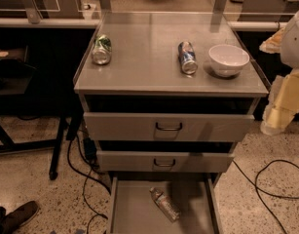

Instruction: Pick water bottle from bottom drawer and place on counter

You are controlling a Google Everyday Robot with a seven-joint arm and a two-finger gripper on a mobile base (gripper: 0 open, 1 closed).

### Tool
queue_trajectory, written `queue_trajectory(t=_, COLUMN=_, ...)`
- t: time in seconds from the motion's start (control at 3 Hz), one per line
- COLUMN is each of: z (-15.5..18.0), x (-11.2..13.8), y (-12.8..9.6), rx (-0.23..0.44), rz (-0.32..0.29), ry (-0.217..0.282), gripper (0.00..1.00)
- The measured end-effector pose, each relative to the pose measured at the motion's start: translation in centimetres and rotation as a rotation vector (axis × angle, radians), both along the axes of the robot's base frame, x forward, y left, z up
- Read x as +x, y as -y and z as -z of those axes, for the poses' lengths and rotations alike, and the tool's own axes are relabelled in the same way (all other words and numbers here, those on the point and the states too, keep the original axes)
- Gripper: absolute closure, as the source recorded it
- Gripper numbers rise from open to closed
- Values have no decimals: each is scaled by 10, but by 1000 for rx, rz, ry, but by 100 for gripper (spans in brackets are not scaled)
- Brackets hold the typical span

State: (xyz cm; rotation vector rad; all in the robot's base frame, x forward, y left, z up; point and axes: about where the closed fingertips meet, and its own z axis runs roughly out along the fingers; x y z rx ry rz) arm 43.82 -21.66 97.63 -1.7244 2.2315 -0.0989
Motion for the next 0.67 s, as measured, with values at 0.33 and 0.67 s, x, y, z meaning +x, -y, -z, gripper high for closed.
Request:
queue_trajectory(t=0.33, z=0, x=0, y=0, rx=0, rz=0, ry=0, gripper=0)
queue_trajectory(t=0.67, z=30, x=-12, y=-13, rx=-5, rz=2, ry=-42, gripper=0)
